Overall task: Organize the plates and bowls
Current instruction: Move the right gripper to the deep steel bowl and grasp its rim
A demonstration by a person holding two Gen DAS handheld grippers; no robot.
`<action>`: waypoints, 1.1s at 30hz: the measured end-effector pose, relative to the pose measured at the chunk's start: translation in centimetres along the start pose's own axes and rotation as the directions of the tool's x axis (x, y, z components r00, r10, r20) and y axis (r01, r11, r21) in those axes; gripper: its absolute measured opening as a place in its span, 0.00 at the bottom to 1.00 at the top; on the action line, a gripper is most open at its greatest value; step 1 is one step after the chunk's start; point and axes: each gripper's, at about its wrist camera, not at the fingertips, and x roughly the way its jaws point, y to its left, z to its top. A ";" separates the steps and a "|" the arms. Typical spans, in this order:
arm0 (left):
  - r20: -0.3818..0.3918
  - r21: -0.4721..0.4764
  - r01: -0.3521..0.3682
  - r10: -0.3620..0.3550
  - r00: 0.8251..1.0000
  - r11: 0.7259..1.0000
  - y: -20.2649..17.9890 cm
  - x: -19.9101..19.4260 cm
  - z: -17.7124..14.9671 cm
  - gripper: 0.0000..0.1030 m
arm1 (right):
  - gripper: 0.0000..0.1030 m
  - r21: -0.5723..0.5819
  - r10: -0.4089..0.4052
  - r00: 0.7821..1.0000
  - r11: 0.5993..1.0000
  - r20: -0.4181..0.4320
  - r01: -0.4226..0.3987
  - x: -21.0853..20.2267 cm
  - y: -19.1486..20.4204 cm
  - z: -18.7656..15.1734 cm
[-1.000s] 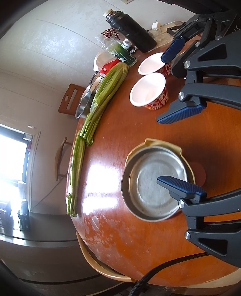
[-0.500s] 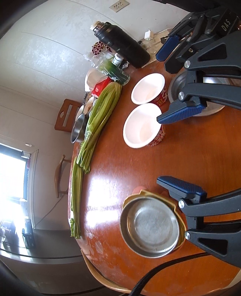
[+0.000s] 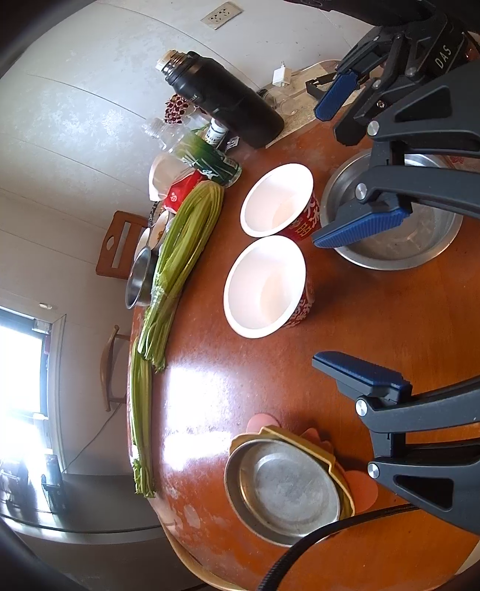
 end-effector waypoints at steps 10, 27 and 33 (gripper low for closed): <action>-0.096 0.022 0.042 -0.040 0.995 0.999 -1.3 3.1 -2.4 0.56 | 0.71 0.018 -0.042 0.993 0.999 -0.111 0.044 2.0 -2.7 -3.9; -0.197 0.024 0.095 -0.088 0.977 0.995 -3.3 6.8 -4.5 0.56 | 0.71 -0.042 -0.020 0.984 0.999 -0.178 0.012 4.3 -1.9 -5.9; -0.209 0.021 0.121 -0.114 0.971 0.992 -3.7 7.4 -4.8 0.56 | 0.72 -0.067 -0.006 0.983 0.998 -0.183 -0.006 4.6 -1.0 -6.1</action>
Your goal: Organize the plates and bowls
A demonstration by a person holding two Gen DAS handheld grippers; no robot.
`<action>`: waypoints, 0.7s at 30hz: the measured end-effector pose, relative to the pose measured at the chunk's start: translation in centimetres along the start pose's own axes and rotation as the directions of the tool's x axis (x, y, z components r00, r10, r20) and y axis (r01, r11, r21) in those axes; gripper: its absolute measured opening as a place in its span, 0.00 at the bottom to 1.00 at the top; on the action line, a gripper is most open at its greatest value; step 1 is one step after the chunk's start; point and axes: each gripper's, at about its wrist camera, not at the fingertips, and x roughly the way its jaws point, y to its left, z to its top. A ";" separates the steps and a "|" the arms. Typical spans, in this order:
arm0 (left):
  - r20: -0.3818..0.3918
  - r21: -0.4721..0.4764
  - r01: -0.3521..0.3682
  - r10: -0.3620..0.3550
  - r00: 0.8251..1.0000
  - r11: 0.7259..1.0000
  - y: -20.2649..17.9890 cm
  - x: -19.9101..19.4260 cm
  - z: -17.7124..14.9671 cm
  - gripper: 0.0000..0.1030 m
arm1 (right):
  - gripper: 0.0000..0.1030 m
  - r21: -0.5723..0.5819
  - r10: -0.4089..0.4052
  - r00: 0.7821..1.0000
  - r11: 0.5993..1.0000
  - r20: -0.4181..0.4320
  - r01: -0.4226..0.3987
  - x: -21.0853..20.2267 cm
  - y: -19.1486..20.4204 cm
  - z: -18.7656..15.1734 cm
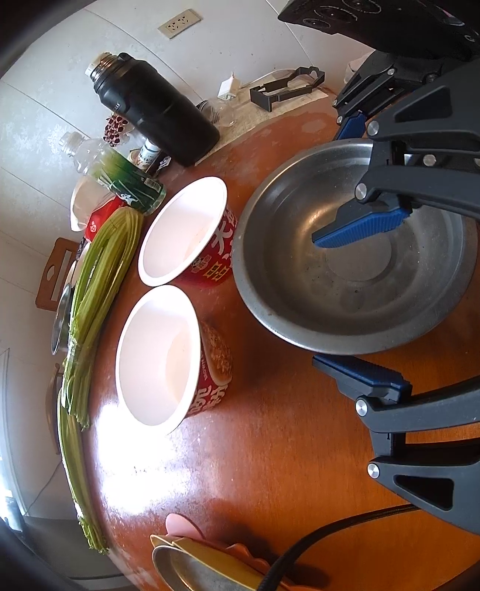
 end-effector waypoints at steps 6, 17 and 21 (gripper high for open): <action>-0.006 0.015 0.004 -0.004 1.000 1.000 -0.4 0.4 0.0 0.56 | 0.72 -0.017 -0.007 1.000 1.000 0.008 0.007 0.0 0.4 0.2; 0.034 0.021 -0.012 0.011 0.999 1.000 0.2 -1.3 -0.2 0.56 | 0.73 -0.047 -0.004 0.999 0.999 0.035 0.005 -0.7 1.9 0.9; 0.047 0.010 -0.010 0.009 0.999 1.000 1.1 -2.2 -0.4 0.56 | 0.73 -0.065 0.014 0.999 0.998 0.034 -0.012 -0.7 3.0 1.1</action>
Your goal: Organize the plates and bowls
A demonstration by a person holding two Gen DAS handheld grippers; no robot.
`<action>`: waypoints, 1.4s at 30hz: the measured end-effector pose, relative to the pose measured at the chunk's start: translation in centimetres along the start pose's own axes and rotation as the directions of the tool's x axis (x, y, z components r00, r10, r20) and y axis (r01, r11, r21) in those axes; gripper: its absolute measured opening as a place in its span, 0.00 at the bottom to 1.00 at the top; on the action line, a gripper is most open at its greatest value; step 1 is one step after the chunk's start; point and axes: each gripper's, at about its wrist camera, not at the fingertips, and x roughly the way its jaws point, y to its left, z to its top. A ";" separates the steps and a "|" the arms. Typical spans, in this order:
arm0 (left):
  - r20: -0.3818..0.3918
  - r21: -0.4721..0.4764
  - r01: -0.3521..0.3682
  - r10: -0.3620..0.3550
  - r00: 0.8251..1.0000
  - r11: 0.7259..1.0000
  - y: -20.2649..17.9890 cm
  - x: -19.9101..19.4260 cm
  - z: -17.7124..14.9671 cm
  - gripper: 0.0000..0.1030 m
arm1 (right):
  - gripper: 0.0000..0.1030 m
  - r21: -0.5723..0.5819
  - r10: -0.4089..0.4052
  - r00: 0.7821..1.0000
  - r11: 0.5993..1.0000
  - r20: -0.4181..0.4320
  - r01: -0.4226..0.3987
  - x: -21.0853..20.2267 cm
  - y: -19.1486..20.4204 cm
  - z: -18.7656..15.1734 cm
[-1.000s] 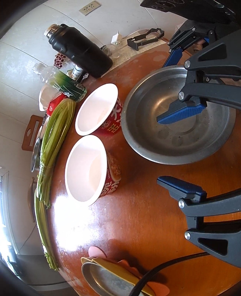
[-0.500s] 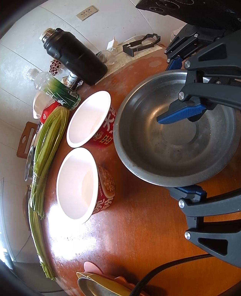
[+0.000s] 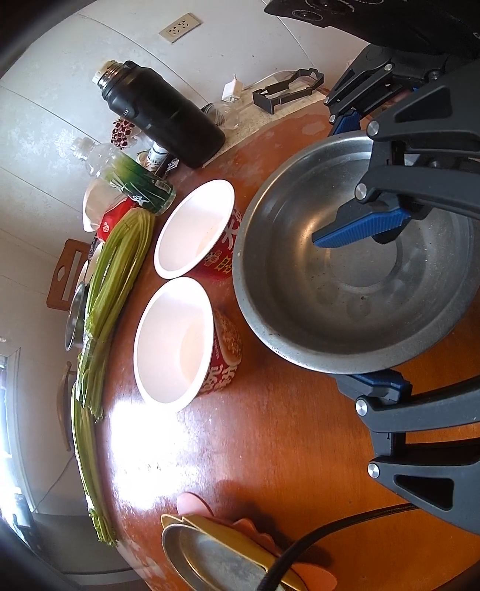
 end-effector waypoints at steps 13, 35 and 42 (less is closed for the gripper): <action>0.041 -0.028 -0.012 0.013 0.999 1.000 2.9 -2.6 -1.1 0.56 | 0.73 -0.034 0.019 1.000 0.999 0.011 -0.018 0.4 3.5 0.3; 0.051 -0.064 -0.033 0.036 0.998 0.997 6.2 -3.1 -3.6 0.56 | 0.73 -0.025 0.056 0.998 0.998 -0.010 -0.057 2.4 6.4 -1.1; 0.054 -0.052 -0.047 0.049 0.997 0.998 6.1 -2.9 -3.7 0.56 | 0.73 -0.016 0.066 0.998 0.998 -0.014 -0.066 2.6 6.1 -1.4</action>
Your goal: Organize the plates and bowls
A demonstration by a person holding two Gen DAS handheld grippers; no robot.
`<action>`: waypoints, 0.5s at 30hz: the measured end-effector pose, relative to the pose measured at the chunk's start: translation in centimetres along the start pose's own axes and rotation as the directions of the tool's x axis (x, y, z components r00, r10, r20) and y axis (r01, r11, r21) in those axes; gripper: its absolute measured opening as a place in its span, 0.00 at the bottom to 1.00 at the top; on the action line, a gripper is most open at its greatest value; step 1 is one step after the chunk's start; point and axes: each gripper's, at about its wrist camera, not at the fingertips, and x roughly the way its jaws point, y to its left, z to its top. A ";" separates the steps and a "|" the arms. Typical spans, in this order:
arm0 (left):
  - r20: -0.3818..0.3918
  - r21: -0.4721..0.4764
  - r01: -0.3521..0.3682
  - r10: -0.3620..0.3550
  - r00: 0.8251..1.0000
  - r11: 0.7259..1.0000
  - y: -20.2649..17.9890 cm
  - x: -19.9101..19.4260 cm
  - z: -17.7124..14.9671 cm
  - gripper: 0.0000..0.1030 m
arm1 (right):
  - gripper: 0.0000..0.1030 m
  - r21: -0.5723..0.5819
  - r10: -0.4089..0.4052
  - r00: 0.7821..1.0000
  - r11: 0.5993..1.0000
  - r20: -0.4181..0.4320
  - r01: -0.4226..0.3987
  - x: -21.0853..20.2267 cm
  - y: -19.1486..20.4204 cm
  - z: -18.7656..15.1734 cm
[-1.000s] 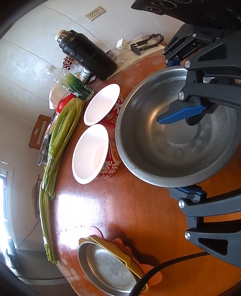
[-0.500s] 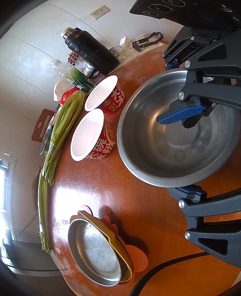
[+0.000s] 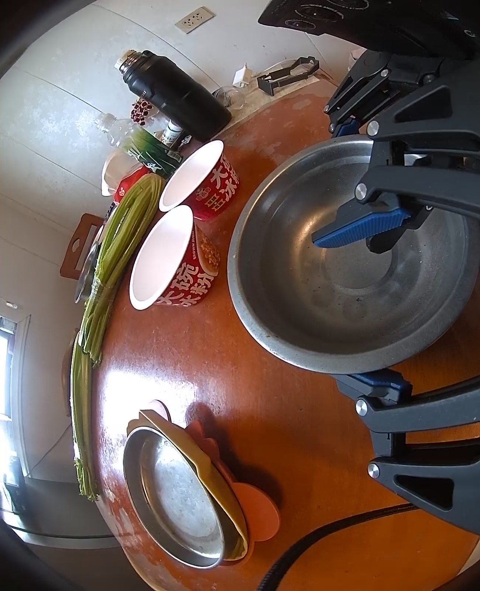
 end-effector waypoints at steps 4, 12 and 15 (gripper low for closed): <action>0.004 0.002 -0.008 0.008 1.000 1.000 -0.3 0.4 0.0 0.56 | 0.73 0.014 -0.008 1.000 1.000 0.003 0.008 0.2 -0.5 -0.1; 0.016 0.000 -0.028 0.028 0.999 1.000 -0.6 0.8 0.7 0.56 | 0.73 0.027 -0.025 1.000 0.999 0.018 0.025 0.7 -1.7 0.3; 0.018 0.012 -0.027 0.027 0.999 1.000 -1.0 1.0 1.0 0.56 | 0.73 0.022 -0.030 0.999 0.999 0.022 0.029 0.8 -2.0 0.6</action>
